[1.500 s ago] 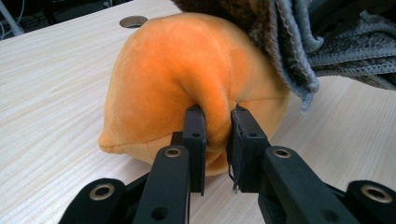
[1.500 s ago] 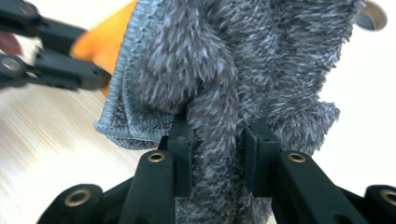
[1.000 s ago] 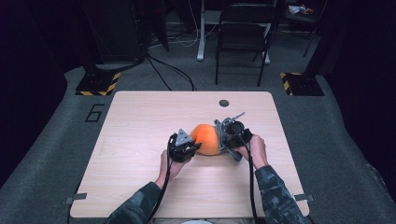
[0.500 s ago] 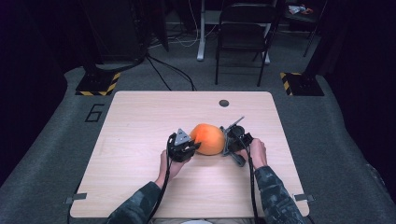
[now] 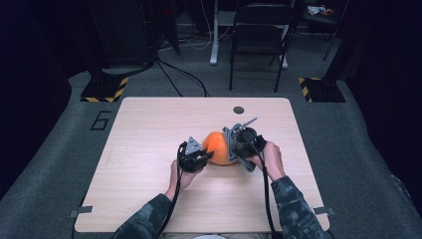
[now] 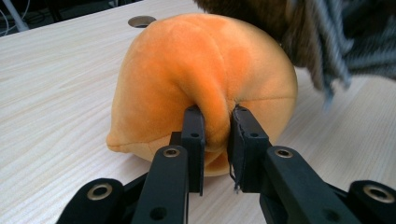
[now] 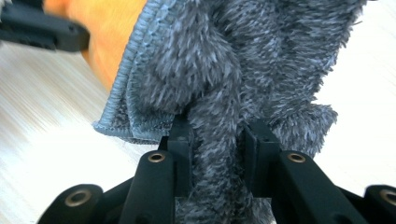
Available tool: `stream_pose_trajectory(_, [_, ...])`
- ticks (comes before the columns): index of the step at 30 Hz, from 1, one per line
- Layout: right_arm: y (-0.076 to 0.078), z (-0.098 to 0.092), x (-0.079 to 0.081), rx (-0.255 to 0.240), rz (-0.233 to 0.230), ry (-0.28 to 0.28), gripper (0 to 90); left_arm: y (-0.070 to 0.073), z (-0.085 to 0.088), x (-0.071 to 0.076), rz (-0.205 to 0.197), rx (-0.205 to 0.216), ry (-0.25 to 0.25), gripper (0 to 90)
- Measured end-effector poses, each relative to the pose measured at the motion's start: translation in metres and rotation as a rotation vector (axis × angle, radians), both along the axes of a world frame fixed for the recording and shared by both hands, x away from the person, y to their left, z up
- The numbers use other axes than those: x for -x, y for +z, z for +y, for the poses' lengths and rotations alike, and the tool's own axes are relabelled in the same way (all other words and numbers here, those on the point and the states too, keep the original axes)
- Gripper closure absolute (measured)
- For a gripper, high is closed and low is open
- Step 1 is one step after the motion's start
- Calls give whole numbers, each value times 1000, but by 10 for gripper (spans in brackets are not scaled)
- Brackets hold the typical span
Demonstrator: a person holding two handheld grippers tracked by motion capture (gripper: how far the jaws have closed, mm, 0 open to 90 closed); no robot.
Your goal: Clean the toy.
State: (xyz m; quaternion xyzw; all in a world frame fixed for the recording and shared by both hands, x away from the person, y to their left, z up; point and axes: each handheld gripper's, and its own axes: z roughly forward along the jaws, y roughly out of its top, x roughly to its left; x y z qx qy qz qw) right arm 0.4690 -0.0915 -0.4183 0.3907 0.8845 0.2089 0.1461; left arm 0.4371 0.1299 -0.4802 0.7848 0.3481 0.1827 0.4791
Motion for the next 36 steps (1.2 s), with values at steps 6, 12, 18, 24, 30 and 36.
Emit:
stream_pose_trajectory(6, [-10, -2, -4, -16, -18, -24, 685, 2, 0, 0, -6, -23, -4, 619])
stream_pose_trajectory(12, [-13, -7, -8, -25, -37, -47, 685, 0, -2, 0, 8, -68, 16, 503])
stream_pose_trajectory(18, [-15, -9, -10, -45, -40, -33, 686, -5, -7, -3, -49, -100, 1, 411])
stream_pose_trajectory(24, [-16, -7, -8, -44, -55, -22, 686, -13, -10, -3, -122, -131, 13, 550])
stream_pose_trajectory(30, [-15, -6, -7, -47, -72, -22, 686, -13, -11, -2, -112, -125, 41, 815])
stream_pose_trajectory(36, [-6, -11, -7, -70, -89, -34, 686, -2, -8, 0, -57, -65, 31, 843])
